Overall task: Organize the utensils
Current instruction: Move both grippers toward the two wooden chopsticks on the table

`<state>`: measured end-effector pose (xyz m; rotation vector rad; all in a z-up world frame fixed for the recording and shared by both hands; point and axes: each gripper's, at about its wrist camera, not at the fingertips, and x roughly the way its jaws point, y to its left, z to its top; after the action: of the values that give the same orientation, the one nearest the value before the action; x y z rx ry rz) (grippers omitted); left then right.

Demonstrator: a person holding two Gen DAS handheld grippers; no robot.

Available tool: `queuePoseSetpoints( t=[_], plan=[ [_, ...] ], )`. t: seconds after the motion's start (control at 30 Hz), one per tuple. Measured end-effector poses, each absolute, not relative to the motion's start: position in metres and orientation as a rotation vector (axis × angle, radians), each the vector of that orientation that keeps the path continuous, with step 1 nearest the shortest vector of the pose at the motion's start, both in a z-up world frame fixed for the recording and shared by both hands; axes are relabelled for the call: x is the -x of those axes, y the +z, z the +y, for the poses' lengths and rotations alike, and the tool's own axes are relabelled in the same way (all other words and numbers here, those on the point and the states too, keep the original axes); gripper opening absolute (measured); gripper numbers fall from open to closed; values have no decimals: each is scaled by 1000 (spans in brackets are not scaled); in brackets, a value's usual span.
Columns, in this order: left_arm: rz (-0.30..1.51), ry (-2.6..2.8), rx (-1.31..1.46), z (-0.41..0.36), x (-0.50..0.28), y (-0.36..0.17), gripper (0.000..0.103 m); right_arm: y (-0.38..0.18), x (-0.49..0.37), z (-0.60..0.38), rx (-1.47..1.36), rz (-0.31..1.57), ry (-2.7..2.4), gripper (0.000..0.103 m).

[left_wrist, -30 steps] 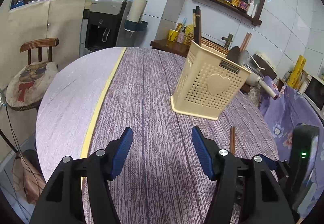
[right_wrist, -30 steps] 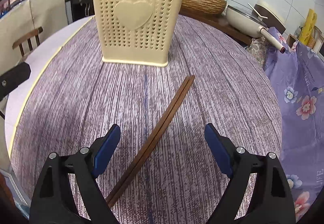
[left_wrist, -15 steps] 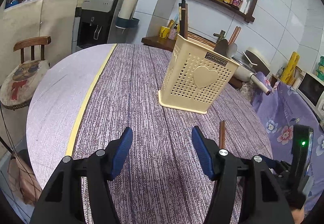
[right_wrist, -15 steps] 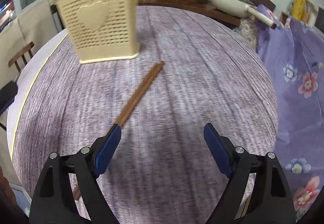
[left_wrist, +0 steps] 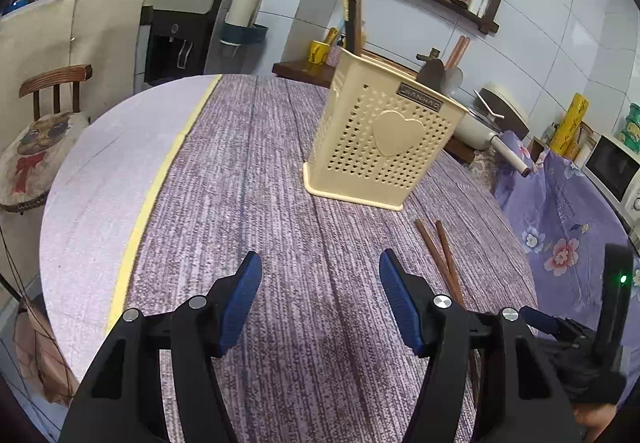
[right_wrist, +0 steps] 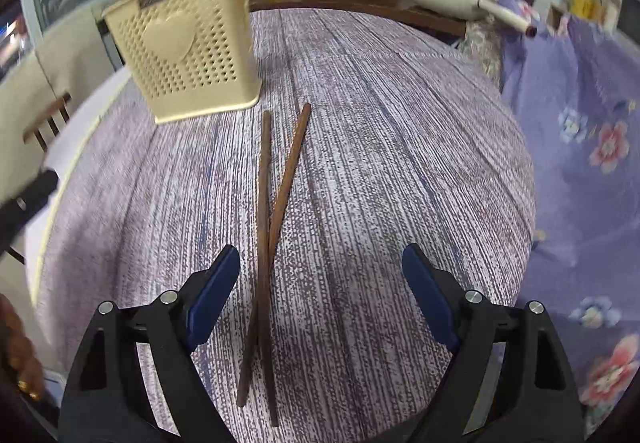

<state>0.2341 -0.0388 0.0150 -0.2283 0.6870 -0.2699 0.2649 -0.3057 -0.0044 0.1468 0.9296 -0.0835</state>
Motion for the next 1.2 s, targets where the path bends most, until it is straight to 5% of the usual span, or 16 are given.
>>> queuePoseSetpoints(
  t=[0.1, 0.3, 1.2],
  plan=[
    [690, -283, 219, -46, -232, 15, 61, -2, -268, -312, -162, 916, -78, 80],
    [697, -268, 216, -48, -233, 13, 61, -10, -289, -321, -226, 938, -59, 56],
    [712, -271, 223, -50, -232, 11, 61, -20, -309, -254, -62, 1004, 38, 59]
  ],
)
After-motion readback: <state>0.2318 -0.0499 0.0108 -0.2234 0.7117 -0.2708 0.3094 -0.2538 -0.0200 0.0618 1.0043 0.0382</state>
